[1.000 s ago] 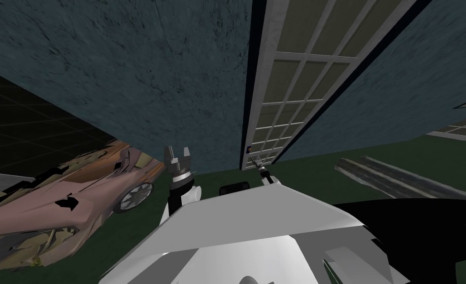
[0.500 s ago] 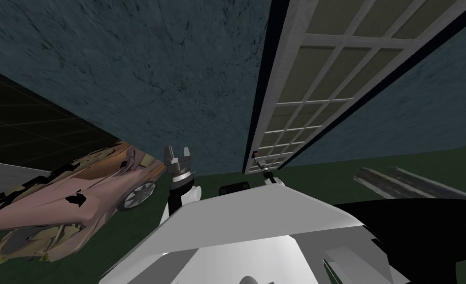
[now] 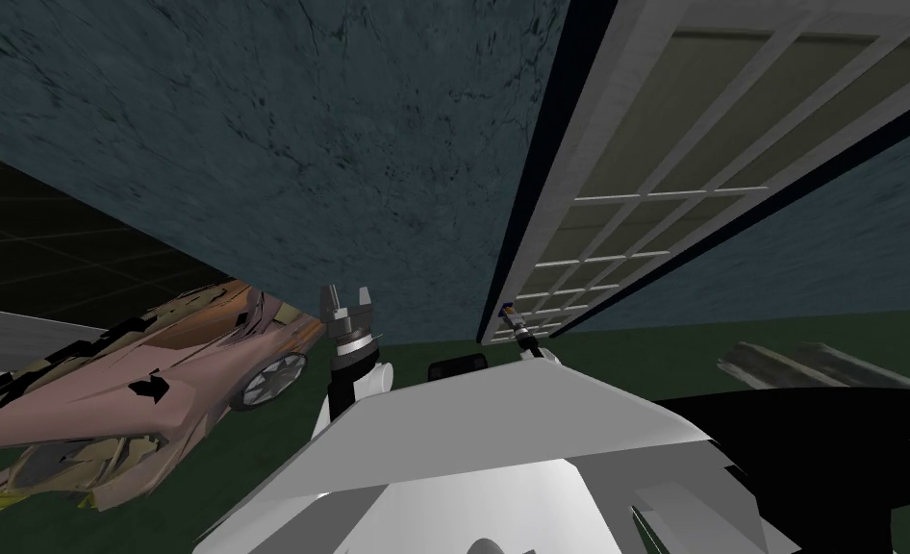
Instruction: Pull the door open
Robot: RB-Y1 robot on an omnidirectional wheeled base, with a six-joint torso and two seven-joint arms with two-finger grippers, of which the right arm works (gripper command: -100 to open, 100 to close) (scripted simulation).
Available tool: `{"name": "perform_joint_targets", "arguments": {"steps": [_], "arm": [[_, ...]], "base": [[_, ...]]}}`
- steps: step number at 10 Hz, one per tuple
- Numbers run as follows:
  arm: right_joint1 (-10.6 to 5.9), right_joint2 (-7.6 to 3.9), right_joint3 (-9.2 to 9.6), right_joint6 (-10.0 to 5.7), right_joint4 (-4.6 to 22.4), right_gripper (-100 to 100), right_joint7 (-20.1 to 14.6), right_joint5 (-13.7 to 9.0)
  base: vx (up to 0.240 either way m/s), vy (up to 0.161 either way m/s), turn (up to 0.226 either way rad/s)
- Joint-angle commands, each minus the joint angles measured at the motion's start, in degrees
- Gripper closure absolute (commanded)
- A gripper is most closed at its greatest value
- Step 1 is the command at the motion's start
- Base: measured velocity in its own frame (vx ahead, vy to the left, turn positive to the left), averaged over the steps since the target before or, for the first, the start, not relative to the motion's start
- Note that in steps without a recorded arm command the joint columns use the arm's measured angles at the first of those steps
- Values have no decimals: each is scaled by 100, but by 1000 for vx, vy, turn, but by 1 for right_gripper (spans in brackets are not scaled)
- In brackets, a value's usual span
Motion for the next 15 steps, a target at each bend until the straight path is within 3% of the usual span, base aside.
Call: {"name": "perform_joint_targets", "arguments": {"steps": [1, 5, 15], "arm": [[1, 1, 1, -4, 6, 100, 4, 1], [1, 1, 1, -4, 6, 100, 4, 1], [-60, 1, 226, 37, 42, 100, -1280, -406]], "base": [[-28, -5, -3], [-11, -1, 2], [-47, -13, 40]]}}
